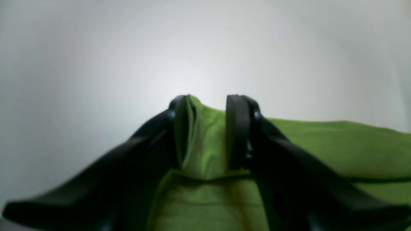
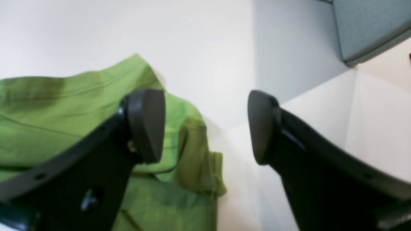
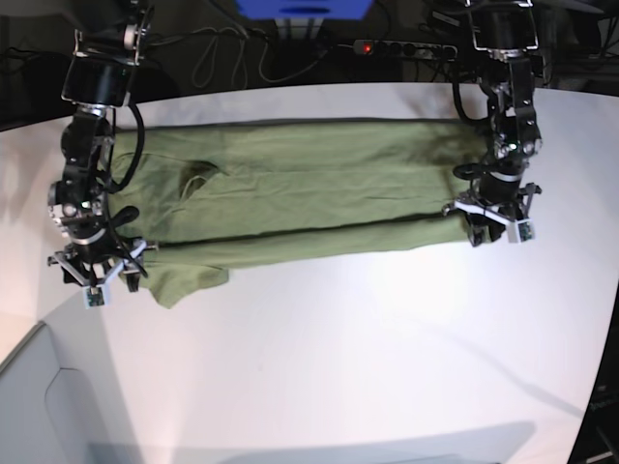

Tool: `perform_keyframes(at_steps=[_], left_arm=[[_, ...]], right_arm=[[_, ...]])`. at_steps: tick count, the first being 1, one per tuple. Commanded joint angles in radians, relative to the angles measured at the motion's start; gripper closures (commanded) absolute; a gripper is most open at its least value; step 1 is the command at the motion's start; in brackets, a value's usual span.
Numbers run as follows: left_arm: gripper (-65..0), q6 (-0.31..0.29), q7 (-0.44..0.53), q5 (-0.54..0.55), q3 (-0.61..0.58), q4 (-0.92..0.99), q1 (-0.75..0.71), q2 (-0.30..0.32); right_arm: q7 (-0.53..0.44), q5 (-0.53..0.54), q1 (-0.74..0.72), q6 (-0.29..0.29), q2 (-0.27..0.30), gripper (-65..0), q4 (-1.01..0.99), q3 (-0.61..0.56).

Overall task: Fold the T-shirt properly
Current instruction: 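Release the hem with both grippers, leaving the shirt folded in half, then grasp the folded edge with the right gripper and push it toward the collar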

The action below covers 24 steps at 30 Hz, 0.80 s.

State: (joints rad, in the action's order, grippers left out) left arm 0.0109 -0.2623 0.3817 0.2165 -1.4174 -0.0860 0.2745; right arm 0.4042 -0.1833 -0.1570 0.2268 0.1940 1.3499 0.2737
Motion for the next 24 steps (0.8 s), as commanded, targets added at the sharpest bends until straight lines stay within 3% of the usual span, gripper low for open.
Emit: perform_keyframes(at_steps=[1,5,11,18,21,24], left_arm=[[-19.0,-0.002,0.025,0.003,0.005,-0.015,0.010,0.010],[-17.3,-0.002,0.025,0.003,0.005,-0.015,0.012,0.010],[0.0,-0.002,0.030,0.003,0.005,-0.015,0.015,0.010],[0.0,-0.002,0.031,0.003,0.005,-0.029,0.010,0.010],[0.0,-0.002,0.028,0.003,0.005,-0.039,0.009,0.010],[0.0,-0.002,0.025,0.003,0.005,-0.055,0.009,0.010]], right_arm=[[-0.024,0.003,-0.022,0.003,0.011,-39.0,0.015,0.002],[-0.024,0.003,-0.022,0.003,0.011,-39.0,0.015,0.002],[-0.024,0.003,-0.022,0.003,0.011,-39.0,0.016,0.002],[-0.020,0.003,-0.062,0.003,0.009,-39.0,0.015,0.002],[0.055,0.003,-0.106,0.006,-0.009,-38.6,0.013,0.000],[0.124,0.001,-0.157,0.087,-0.018,-39.0,0.013,-0.001]])
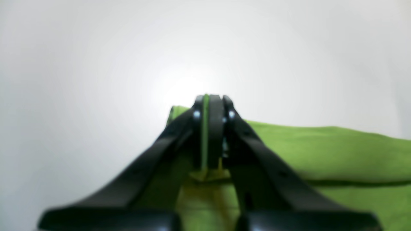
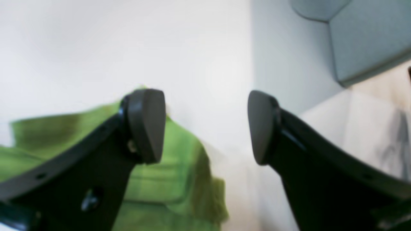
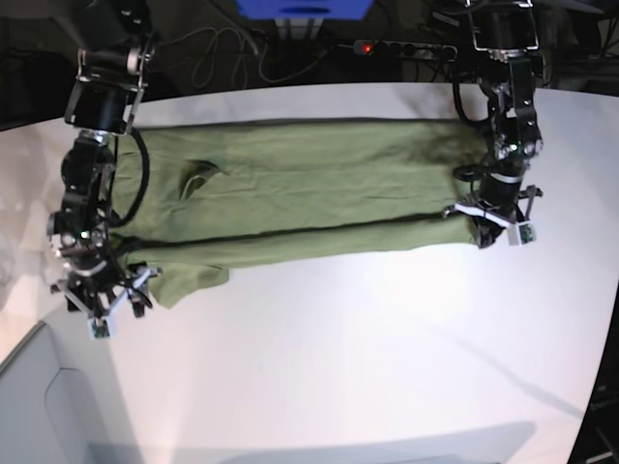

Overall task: Fold the T-shirt properly
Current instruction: 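Grasp the folded edge with the right gripper and push it toward the collar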

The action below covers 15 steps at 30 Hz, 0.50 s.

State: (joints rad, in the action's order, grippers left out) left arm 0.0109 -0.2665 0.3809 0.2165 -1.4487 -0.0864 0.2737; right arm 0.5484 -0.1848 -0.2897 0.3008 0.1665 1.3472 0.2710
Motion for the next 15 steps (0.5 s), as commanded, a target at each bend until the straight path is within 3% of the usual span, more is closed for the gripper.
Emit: perform_keyframes(at_steps=[1,6,15], left_arm=[[0.0,-0.002,0.029,0.003,0.005,-0.030,0.003,0.011],[0.0,-0.002,0.036,0.003,0.005,-0.040,-0.002,0.011],[0.0,-0.002,0.036,0.002,0.005,-0.040,0.000,0.011]], right_arm=[[0.000,0.000,-0.041,0.038,0.001,-39.2,0.011,-0.012],[0.071,-0.002,-0.148,0.059,0.003,-39.3,-0.110,-0.101],[0.060,-0.002,-0.248,0.061,0.003,-39.0,-0.354,-0.125]])
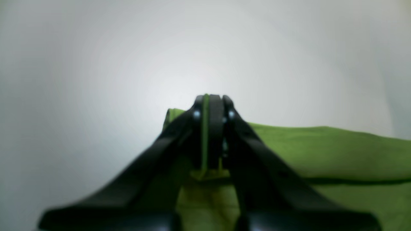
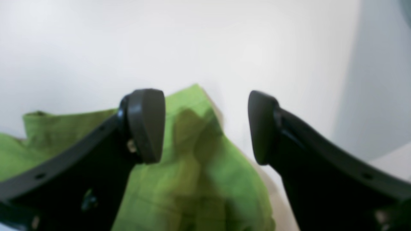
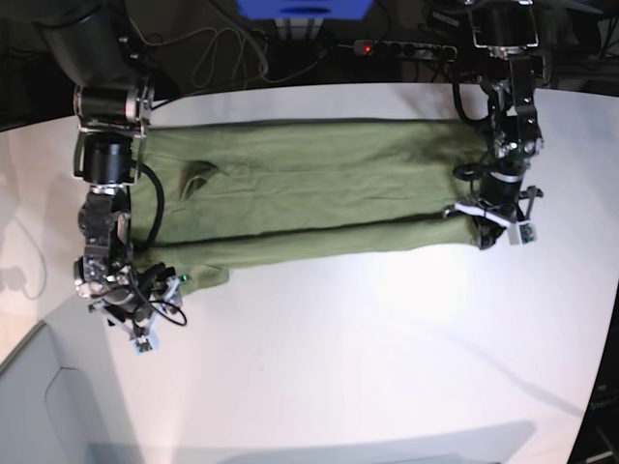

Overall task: Fold the T-shirt properly
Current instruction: 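Grasp the folded edge with the right gripper and push it toward the collar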

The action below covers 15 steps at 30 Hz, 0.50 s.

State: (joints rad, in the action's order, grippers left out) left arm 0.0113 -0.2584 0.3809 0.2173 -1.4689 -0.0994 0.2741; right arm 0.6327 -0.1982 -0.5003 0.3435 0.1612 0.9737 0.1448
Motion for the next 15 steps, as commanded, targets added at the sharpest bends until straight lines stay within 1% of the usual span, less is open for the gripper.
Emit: perform_keyframes(at_steps=[1,8,10,13,15], left_arm=[[0.0,-0.003,0.028,0.002,0.004,-0.020,0.014,0.011],[0.0,-0.003,0.029,0.002,0.004,-0.020,0.014,0.011],[0.0,-0.003,0.029,0.002,0.004,-0.020,0.014,0.011],[0.0,-0.003,0.029,0.002,0.004,-0.020,0.013,0.011],[0.0,-0.003,0.029,0.002,0.004,-0.020,0.013,0.011]], right_arm=[[-0.024,0.012,-0.039,0.018,0.008,-39.0,0.011,0.002],[-0.026,0.012,-0.034,0.018,0.008,-38.4,0.003,0.002],[-0.026,0.012,-0.031,0.018,0.008,-36.1,0.001,0.002],[-0.026,0.012,-0.030,0.018,0.008,-30.8,0.001,0.002],[-0.026,0.012,-0.028,0.018,0.008,-29.3,0.001,0.002]])
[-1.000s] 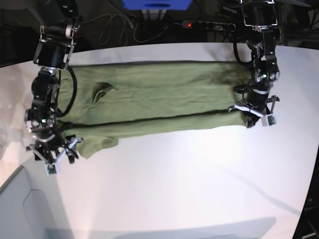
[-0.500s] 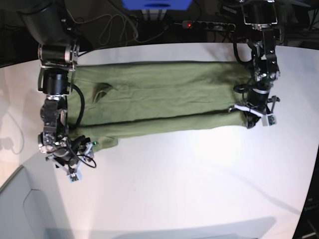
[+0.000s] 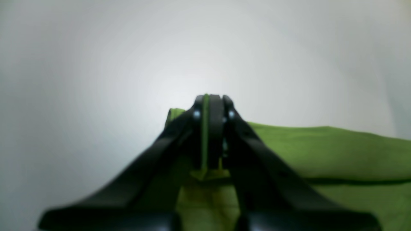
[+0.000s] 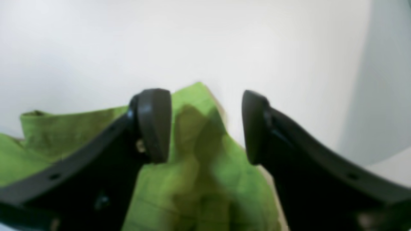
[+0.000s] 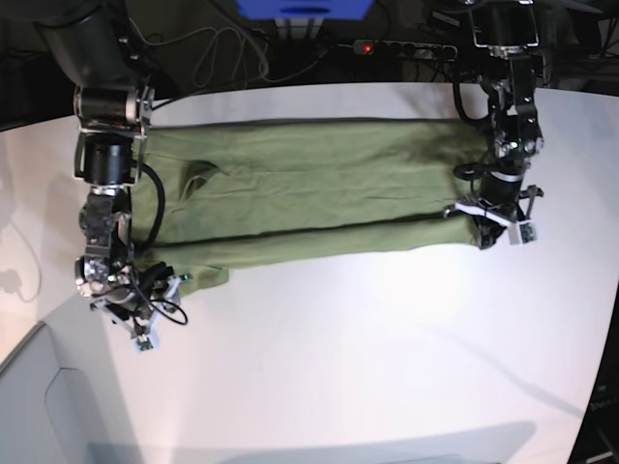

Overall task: Fold the T-shirt properly
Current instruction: 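Grasp the folded edge with the right gripper and push it toward the collar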

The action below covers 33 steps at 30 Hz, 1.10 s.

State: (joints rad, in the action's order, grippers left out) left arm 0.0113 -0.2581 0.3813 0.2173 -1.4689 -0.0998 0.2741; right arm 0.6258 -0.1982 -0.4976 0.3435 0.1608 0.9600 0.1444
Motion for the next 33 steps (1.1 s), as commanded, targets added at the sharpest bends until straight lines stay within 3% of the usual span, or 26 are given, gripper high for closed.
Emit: perform_keyframes(at_steps=[1,12,14,19,24,33], left_arm=[[0.0,-0.003,0.029,0.002,0.004,-0.020,0.013,0.011],[0.0,-0.003,0.029,0.002,0.004,-0.020,0.008,0.011],[0.0,-0.003,0.029,0.002,0.004,-0.020,0.008,0.011],[0.0,-0.003,0.029,0.002,0.004,-0.020,0.008,0.011],[0.0,-0.003,0.029,0.002,0.004,-0.020,0.007,0.011],[0.0,-0.003,0.029,0.002,0.004,-0.020,0.007,0.012]], right_arm=[[-0.022,0.012,-0.031,0.018,0.009,-29.3,0.012,0.002],[-0.117,0.012,-0.032,0.018,0.009,-27.5,-0.118,0.002],[-0.117,0.012,-0.032,0.018,0.009,-22.1,-0.118,0.002],[-0.108,0.012,-0.040,0.018,0.009,0.0,-0.117,0.002],[-0.105,0.012,-0.006,0.018,0.009,-0.1,-0.046,0.004],[-0.040,0.012,0.176,0.018,0.015,0.0,0.363,0.007]])
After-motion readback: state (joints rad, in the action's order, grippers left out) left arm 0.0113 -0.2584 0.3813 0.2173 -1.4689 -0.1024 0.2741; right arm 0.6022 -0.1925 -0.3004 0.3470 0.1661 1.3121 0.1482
